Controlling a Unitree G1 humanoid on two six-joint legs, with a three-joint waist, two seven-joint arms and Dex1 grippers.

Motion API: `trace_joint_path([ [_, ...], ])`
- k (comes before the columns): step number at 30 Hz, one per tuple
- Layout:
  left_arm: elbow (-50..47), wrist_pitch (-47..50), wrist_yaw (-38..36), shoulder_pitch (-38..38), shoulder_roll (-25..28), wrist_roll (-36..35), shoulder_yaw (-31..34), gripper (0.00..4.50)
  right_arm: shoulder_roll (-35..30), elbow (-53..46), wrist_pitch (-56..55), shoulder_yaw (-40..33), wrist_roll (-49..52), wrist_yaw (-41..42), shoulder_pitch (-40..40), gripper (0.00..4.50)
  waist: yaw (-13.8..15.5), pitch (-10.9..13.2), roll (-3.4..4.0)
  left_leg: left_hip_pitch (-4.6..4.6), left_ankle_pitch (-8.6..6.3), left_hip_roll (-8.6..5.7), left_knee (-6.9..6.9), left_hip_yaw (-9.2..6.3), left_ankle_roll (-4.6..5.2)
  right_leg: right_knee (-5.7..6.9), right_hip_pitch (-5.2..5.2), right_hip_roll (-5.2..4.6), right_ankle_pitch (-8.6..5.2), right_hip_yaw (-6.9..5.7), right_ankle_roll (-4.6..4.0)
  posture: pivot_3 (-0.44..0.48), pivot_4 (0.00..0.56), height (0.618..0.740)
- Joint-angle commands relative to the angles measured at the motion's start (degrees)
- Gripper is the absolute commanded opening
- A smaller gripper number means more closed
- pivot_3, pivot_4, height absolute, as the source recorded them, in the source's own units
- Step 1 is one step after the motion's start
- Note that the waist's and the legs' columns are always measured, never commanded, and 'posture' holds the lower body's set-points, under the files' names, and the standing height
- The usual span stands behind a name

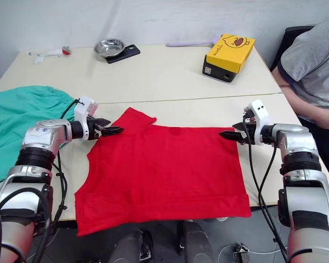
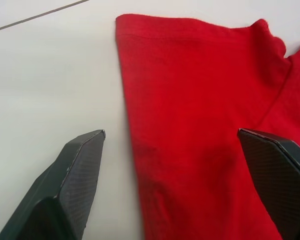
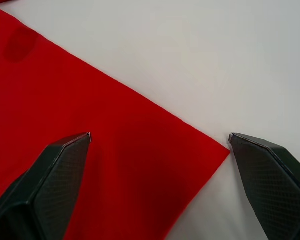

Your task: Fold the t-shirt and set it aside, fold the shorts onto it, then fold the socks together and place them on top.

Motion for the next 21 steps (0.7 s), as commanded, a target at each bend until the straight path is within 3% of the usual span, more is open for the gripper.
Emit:
trace_joint_path([
  [1, 3.6, -1.2, 0.6, -1.6, -1.4, 1.2, 0.1, 4.04, 0.6, 1.2, -0.3, 0.2, -1.0, 0.4, -2.2, 4.32, 0.2, 0.0, 0.00, 0.01, 0.00, 0.00, 0.02, 0.00, 0.00, 0.03, 0.00, 0.00, 0.00, 0.00, 0.00, 0.000, 0.150, 0.740],
  [3, 4.9, -1.9, 0.3, -2.1, -1.8, 1.9, -0.2, 3.52, 1.0, 2.1, -0.4, 0.3, -1.7, 0.3, -2.6, 3.91, 0.4, 0.0, 0.00, 0.00, 0.00, 0.01, 0.05, -0.01, 0.00, 0.05, 0.00, 0.00, 0.00, 0.00, 0.00, 0.000, 0.150, 0.740],
  [13, 6.6, -4.1, -2.1, -1.5, -2.2, 3.8, -0.2, 0.21, 0.5, 2.4, -1.2, -0.1, -3.1, 1.5, -2.5, 0.20, 0.4, 0.0, 0.00, -0.01, -0.01, 0.01, 0.03, 0.01, -0.01, 0.04, 0.00, 0.00, 0.00, -0.02, 0.00, 0.000, 0.150, 0.740],
  [14, 6.5, -4.4, -2.2, -1.3, -2.1, 3.7, 0.2, 0.06, 0.3, 2.2, -1.6, -0.2, -3.1, 1.6, -2.4, 0.02, 0.4, 0.0, 0.00, -0.01, -0.01, 0.01, 0.04, 0.01, -0.01, 0.04, 0.00, 0.00, 0.00, -0.02, 0.00, 0.000, 0.150, 0.740],
  [21, 4.3, -5.5, -2.4, -0.3, -1.1, -0.7, 6.1, 0.06, -0.4, -0.3, -5.4, -2.3, -2.1, 2.3, -1.4, 0.02, 0.3, 0.0, 0.00, -0.03, -0.01, 0.02, 0.03, 0.00, -0.01, 0.04, -0.02, 0.01, 0.00, -0.03, 0.00, 0.000, 0.150, 0.740],
])
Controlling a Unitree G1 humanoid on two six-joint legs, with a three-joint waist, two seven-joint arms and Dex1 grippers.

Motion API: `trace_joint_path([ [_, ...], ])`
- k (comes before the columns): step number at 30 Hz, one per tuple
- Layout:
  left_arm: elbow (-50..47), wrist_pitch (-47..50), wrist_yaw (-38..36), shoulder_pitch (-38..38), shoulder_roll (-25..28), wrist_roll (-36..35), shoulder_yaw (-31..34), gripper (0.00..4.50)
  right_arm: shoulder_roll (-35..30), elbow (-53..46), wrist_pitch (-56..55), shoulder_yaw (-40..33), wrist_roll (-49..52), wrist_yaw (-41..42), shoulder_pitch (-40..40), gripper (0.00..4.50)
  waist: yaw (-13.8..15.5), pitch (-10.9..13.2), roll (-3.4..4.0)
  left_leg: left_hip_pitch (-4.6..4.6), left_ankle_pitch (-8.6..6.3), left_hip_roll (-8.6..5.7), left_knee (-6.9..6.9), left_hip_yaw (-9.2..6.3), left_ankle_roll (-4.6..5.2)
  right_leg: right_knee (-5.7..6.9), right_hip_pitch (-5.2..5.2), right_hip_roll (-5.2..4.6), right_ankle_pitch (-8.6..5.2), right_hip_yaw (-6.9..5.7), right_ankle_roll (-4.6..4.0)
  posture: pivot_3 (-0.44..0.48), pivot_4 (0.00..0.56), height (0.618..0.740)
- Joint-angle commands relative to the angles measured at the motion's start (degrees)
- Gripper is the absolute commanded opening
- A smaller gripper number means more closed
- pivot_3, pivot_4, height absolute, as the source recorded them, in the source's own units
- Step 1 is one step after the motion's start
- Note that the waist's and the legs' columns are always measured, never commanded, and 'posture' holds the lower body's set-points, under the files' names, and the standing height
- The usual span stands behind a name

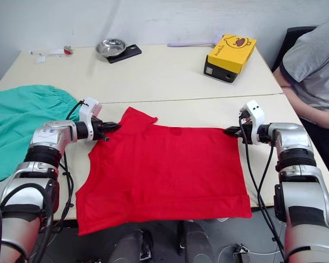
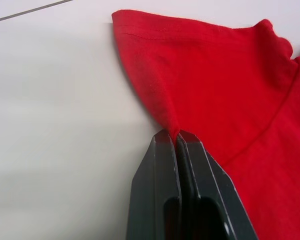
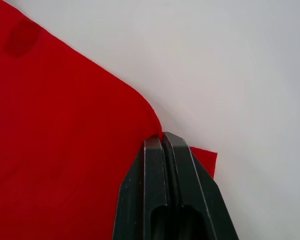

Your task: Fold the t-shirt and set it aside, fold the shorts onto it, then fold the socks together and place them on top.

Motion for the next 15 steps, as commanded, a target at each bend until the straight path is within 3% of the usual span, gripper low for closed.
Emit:
trace_joint_path([
  [1, -2.7, 0.3, -1.3, 0.6, 1.0, -2.7, 2.9, 0.06, -1.9, -3.5, -2.6, -2.2, 1.3, 0.4, 0.4, 0.02, -0.1, 0.0, 0.00, -0.01, 0.00, 0.01, -0.01, 0.00, 0.00, 0.00, -0.01, 0.00, 0.00, -0.01, 0.00, 0.000, 0.150, 0.740],
  [15, -22.0, 1.7, -6.1, 11.9, 4.3, -7.3, 5.2, 0.06, -5.5, -17.9, -3.9, -6.9, 7.5, 5.6, 10.8, 0.02, -0.9, 0.0, 0.00, 0.01, 0.00, 0.01, -0.07, -0.01, -0.01, -0.01, -0.02, 0.01, 0.00, 0.00, -0.01, 0.000, 0.150, 0.740],
])
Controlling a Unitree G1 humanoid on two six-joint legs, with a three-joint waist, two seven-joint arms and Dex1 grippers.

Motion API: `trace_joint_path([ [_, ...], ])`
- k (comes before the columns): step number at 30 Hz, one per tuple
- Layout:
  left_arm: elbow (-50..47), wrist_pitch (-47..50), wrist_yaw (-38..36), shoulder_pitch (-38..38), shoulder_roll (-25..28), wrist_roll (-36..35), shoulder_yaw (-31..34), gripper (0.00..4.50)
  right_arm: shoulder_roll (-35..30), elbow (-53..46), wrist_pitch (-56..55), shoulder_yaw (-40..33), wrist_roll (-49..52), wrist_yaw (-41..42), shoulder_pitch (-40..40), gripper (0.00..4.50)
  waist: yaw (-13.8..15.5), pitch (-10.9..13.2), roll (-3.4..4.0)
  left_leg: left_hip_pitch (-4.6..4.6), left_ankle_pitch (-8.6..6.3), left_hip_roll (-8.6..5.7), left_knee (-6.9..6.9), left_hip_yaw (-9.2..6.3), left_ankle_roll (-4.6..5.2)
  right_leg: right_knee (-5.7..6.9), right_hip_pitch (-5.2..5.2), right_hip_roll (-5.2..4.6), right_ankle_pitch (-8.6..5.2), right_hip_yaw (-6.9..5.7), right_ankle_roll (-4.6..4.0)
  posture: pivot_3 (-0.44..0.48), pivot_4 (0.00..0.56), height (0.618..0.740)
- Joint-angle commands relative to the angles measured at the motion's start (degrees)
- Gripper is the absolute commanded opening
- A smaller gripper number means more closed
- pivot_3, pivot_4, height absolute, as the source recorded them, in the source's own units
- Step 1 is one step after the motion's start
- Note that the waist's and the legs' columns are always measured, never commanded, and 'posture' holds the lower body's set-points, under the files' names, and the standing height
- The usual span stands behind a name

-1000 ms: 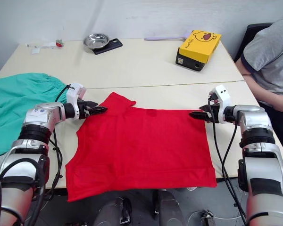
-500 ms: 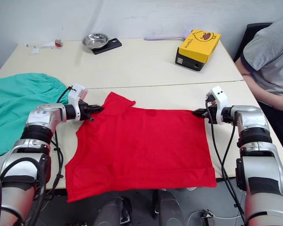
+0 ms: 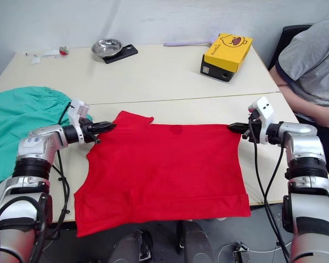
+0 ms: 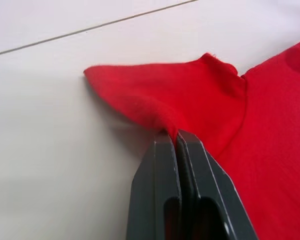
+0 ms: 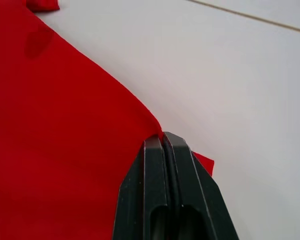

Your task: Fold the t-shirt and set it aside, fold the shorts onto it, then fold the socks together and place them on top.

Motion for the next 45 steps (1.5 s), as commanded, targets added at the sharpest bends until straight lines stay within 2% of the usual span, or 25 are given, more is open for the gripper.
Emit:
trace_joint_path([
  [1, -5.6, -0.5, -1.0, 2.3, 1.7, -1.8, 1.4, 0.06, -2.2, -4.9, -0.9, -2.3, 2.5, 2.4, 2.2, 0.02, -0.1, 0.0, 0.00, 0.00, 0.00, 0.00, 0.00, 0.00, 0.00, -0.01, 0.00, 0.00, 0.00, 0.00, 0.00, 0.000, 0.150, 0.740],
  [18, -20.7, -2.5, -3.3, 16.3, 5.3, -5.2, 3.3, 0.06, -4.8, -9.1, -11.2, -2.1, 3.2, 7.5, 14.9, 0.02, -0.2, 0.0, 0.01, 0.06, 0.01, 0.01, -0.09, -0.04, 0.02, -0.08, 0.05, 0.01, 0.00, 0.01, 0.00, 0.000, 0.150, 0.740],
  [33, -26.9, -3.4, -2.4, 23.8, 6.2, -4.5, 3.0, 0.06, -3.7, -10.0, -14.6, -0.8, 2.5, 6.1, 18.8, 0.02, -0.1, 0.0, 0.01, 0.06, 0.01, 0.00, -0.16, -0.07, 0.03, -0.19, 0.08, 0.02, 0.00, 0.01, 0.00, 0.000, 0.150, 0.740],
  [36, -28.1, -0.8, -1.3, 25.2, 6.4, -4.9, 3.3, 0.06, -3.3, -9.5, -15.4, -0.7, 1.5, 3.9, 18.9, 0.02, -0.1, 0.0, 0.01, 0.08, 0.01, 0.00, -0.16, -0.08, 0.03, -0.19, 0.09, 0.02, 0.00, 0.02, 0.00, 0.000, 0.150, 0.740],
  [37, -28.8, 0.4, 0.0, 25.4, 6.0, -5.3, 4.0, 0.25, -3.4, -10.4, -13.5, -0.9, 2.5, 4.4, 19.2, 0.00, -0.1, 0.0, 0.01, 0.08, 0.01, 0.00, -0.17, -0.08, 0.03, -0.19, 0.09, 0.02, 0.00, 0.02, 0.00, 0.000, 0.150, 0.740],
  [39, -30.4, 2.8, 0.1, 26.0, 6.2, -7.0, 4.7, 0.63, -3.6, -13.2, -10.3, -1.9, 5.0, 4.9, 20.0, 0.38, -0.1, 0.0, 0.01, 0.07, 0.01, 0.01, -0.17, -0.10, 0.03, -0.19, 0.09, 0.02, 0.00, 0.02, 0.00, 0.000, 0.150, 0.740],
  [40, -31.4, 4.3, -0.6, 26.6, 6.8, -8.0, 5.2, 0.96, -3.8, -15.1, -10.5, -2.6, 5.7, 5.0, 20.9, 0.61, -0.1, 0.0, 0.01, 0.07, 0.01, 0.00, -0.17, -0.10, 0.03, -0.19, 0.10, 0.01, 0.00, 0.01, -0.01, 0.000, 0.150, 0.740],
  [44, -32.5, 10.7, -1.2, 26.6, 9.6, -12.3, 8.4, 2.17, -3.7, -20.7, -17.8, -6.2, 7.2, 3.4, 24.6, 1.91, 0.0, 0.0, 0.01, 0.07, 0.01, 0.00, -0.22, -0.13, 0.03, -0.22, 0.10, 0.02, 0.00, 0.01, 0.00, 0.000, 0.150, 0.740],
  [45, -32.2, 13.2, -1.2, 26.1, 10.4, -13.7, 9.4, 2.60, -3.5, -22.2, -19.2, -7.5, 8.0, 3.0, 25.5, 2.35, 0.0, 0.0, 0.00, 0.06, 0.01, 0.00, -0.22, -0.13, 0.04, -0.22, 0.10, 0.02, 0.00, 0.00, 0.00, 0.000, 0.150, 0.740],
])
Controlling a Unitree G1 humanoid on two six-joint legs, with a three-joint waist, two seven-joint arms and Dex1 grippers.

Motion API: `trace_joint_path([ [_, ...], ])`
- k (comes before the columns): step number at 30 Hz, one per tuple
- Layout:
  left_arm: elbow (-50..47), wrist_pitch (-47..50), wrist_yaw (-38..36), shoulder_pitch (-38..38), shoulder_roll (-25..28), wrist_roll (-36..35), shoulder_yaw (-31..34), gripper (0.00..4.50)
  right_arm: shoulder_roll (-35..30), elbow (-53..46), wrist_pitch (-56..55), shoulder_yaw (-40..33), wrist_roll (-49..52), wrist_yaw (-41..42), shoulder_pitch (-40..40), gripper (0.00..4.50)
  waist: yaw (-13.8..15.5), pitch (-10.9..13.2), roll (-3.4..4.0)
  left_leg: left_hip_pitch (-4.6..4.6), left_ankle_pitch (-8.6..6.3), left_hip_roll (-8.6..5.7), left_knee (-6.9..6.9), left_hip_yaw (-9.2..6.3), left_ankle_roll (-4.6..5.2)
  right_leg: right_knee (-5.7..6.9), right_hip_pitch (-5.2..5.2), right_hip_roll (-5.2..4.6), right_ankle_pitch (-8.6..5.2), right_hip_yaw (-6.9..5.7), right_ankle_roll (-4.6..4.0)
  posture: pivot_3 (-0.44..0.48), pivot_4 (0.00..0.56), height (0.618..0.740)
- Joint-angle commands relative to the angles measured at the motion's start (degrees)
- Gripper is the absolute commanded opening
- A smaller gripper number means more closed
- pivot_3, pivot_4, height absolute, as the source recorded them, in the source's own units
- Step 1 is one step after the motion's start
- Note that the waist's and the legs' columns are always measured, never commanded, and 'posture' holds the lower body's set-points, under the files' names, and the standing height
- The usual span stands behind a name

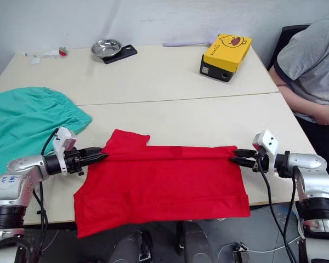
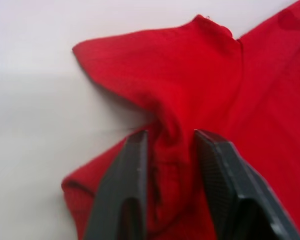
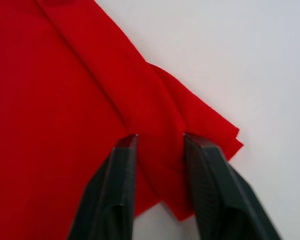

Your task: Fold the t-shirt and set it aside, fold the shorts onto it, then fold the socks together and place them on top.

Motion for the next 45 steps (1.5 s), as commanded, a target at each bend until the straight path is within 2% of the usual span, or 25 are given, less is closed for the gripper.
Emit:
trace_joint_path([
  [1, -0.4, 8.2, 0.3, -2.2, 3.8, -5.4, 5.4, 2.84, -0.4, -7.6, -5.5, -6.8, 4.3, -1.5, 2.7, 2.62, 0.0, 0.0, -0.01, 0.01, 0.00, 0.00, 0.00, -0.01, 0.00, 0.00, 0.00, 0.00, 0.00, -0.01, 0.00, 0.000, 0.150, 0.740],
  [4, 3.6, 13.6, 1.7, -7.0, 4.8, -7.4, 6.2, 3.80, 0.0, -15.1, -3.2, -9.1, 8.0, -2.6, 5.1, 3.66, 0.2, 0.0, -0.01, 0.01, 0.00, -0.02, -0.03, -0.08, 0.00, -0.01, 0.02, 0.01, 0.00, -0.02, 0.00, 0.000, 0.150, 0.740],
  [6, 6.5, 16.1, 1.2, -10.9, 5.0, -7.1, 3.9, 4.49, 0.2, -20.1, 1.6, -9.5, 12.0, -3.4, 5.5, 4.47, 0.4, 0.0, -0.01, 0.04, 0.00, -0.03, -0.03, -0.13, -0.01, -0.02, 0.07, 0.01, 0.01, -0.03, 0.02, 0.000, 0.150, 0.740],
  [11, 18.9, 21.4, 4.8, -22.6, 2.0, -2.6, -3.1, 4.50, 0.3, -25.8, 5.3, -5.9, 12.9, -3.8, 5.2, 4.49, 1.2, 0.0, -0.03, 0.03, -0.01, -0.04, -0.01, -0.14, -0.01, -0.02, 0.08, 0.04, 0.01, -0.05, 0.02, 0.000, 0.150, 0.740],
  [15, 24.0, 18.2, 2.4, -26.9, 0.2, 1.7, -10.1, 4.50, 1.6, -26.6, 5.8, -4.4, 12.7, -5.5, 3.6, 4.49, 1.3, 0.0, -0.05, -0.01, -0.01, -0.04, 0.01, -0.10, -0.01, -0.05, 0.07, 0.04, 0.01, -0.05, 0.01, 0.000, 0.150, 0.740],
  [21, 28.8, 14.3, 0.7, -31.5, -4.1, 5.5, -15.1, 4.50, 2.6, -26.6, 5.0, -3.9, 12.3, -5.8, 3.4, 4.49, 1.7, 0.0, -0.04, -0.02, 0.01, -0.06, 0.14, -0.13, 0.02, 0.01, 0.09, 0.02, 0.01, -0.07, 0.01, 0.000, 0.150, 0.740],
  [25, 30.5, 11.0, -1.0, -32.2, -6.2, 8.2, -17.7, 3.59, 2.3, -26.3, 4.7, -4.1, 12.3, -5.4, 3.6, 4.50, 1.9, 0.0, -0.04, -0.04, 0.02, -0.11, 0.16, -0.15, 0.06, 0.00, 0.10, -0.01, 0.01, -0.06, 0.01, 0.000, 0.150, 0.740],
  [27, 31.7, 9.6, -0.7, -32.5, -7.2, 9.3, -18.3, 2.93, 2.0, -25.8, 4.1, -4.4, 12.1, -5.2, 3.4, 4.50, 1.9, 0.0, -0.03, -0.03, 0.02, -0.11, 0.15, -0.15, 0.06, 0.00, 0.10, -0.01, 0.01, -0.06, 0.01, 0.000, 0.150, 0.740],
  [35, 34.7, 5.6, 1.1, -33.6, -10.0, 8.7, -13.8, 0.25, 2.3, -25.4, 2.0, -5.2, 11.9, -5.7, 4.9, 4.50, 2.1, 0.0, -0.04, -0.04, 0.02, -0.10, 0.18, -0.15, 0.06, 0.02, 0.10, 0.00, 0.01, -0.07, 0.02, 0.000, 0.150, 0.740],
  [36, 34.4, 4.2, 1.2, -33.4, -10.2, 8.0, -12.6, 0.03, 2.4, -25.6, 1.7, -5.2, 11.9, -5.7, 5.4, 4.50, 2.1, 0.0, -0.05, -0.06, 0.02, -0.10, 0.18, -0.17, 0.06, 0.02, 0.10, 0.00, 0.02, -0.09, 0.02, 0.000, 0.150, 0.740],
  [39, 31.7, -0.8, -2.2, -31.5, -10.1, 5.7, -9.9, 0.03, 2.4, -25.9, 1.2, -5.3, 11.8, -6.0, 6.7, 4.50, 2.0, 0.0, -0.04, -0.08, 0.02, -0.09, 0.19, -0.17, 0.06, 0.00, 0.10, 0.00, 0.01, -0.11, 0.02, 0.000, 0.150, 0.740],
  [43, 24.2, -6.8, -10.3, -26.8, -8.4, 1.9, -6.9, 0.03, 2.2, -25.2, 0.2, -5.8, 11.5, -6.0, 8.2, 4.50, 1.2, 0.0, -0.04, -0.06, 0.03, -0.04, 0.17, -0.15, 0.04, 0.02, 0.10, 0.00, 0.01, -0.15, 0.02, 0.000, 0.150, 0.740],
  [45, 21.1, -11.3, -14.1, -23.6, -6.8, 2.3, -7.6, 0.03, 2.2, -24.4, -0.3, -6.1, 11.2, -6.2, 8.7, 4.50, 1.0, 0.0, -0.04, -0.02, 0.04, -0.01, 0.15, -0.12, 0.00, 0.04, 0.09, 0.02, 0.01, -0.15, 0.00, 0.000, 0.150, 0.740],
])
